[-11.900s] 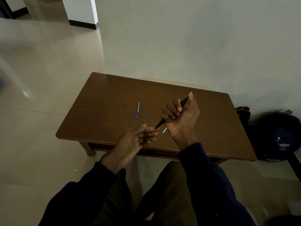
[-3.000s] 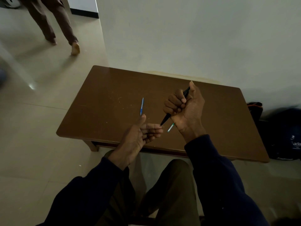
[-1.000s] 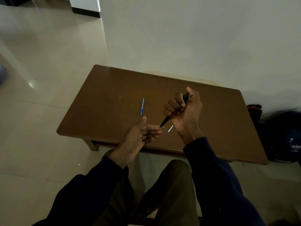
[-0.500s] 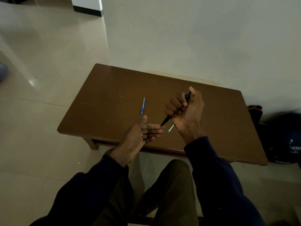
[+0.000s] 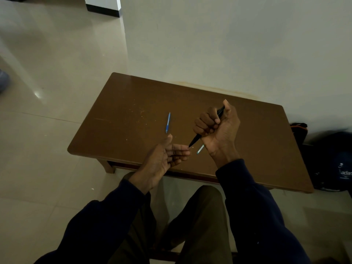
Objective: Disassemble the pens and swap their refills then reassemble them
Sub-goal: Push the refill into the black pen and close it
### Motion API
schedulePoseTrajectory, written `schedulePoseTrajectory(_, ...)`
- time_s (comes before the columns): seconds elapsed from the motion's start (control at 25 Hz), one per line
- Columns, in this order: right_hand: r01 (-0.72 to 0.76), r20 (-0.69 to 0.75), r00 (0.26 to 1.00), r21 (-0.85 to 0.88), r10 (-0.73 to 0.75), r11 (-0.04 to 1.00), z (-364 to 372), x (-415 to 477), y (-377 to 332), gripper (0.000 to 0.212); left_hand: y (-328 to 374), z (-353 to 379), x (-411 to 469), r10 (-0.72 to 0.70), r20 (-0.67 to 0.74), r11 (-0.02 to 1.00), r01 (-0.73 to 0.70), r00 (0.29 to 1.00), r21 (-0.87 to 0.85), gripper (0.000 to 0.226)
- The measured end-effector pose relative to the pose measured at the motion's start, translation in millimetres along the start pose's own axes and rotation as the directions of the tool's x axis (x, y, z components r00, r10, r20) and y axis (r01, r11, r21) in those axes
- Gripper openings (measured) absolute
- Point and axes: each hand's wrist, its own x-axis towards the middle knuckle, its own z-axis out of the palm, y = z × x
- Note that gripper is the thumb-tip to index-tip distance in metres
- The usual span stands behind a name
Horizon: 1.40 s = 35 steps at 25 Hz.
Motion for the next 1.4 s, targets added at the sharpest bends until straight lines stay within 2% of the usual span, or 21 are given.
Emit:
schedulePoseTrajectory(0.32,-0.006,0.019,1.000,0.018,0.006,1.000,-3,1,2,0.058,0,0,0,-0.011,-0.002,1.000,0.011,1.000,-0.013,0.057)
schedulePoseTrajectory(1.24,-0.039,-0.028,0.999,0.031,0.040,0.999,-8,3,7,0.062,-9,-8,2,-0.021,-0.010,1.000,0.021,1.000,0.023,0.058)
schedulePoseTrajectory(1.4,-0.033,-0.049,0.998,0.023,0.034,0.999,-12,5,10,0.058,-11,-9,5,-0.016,-0.011,1.000,0.016,1.000,0.019,0.058)
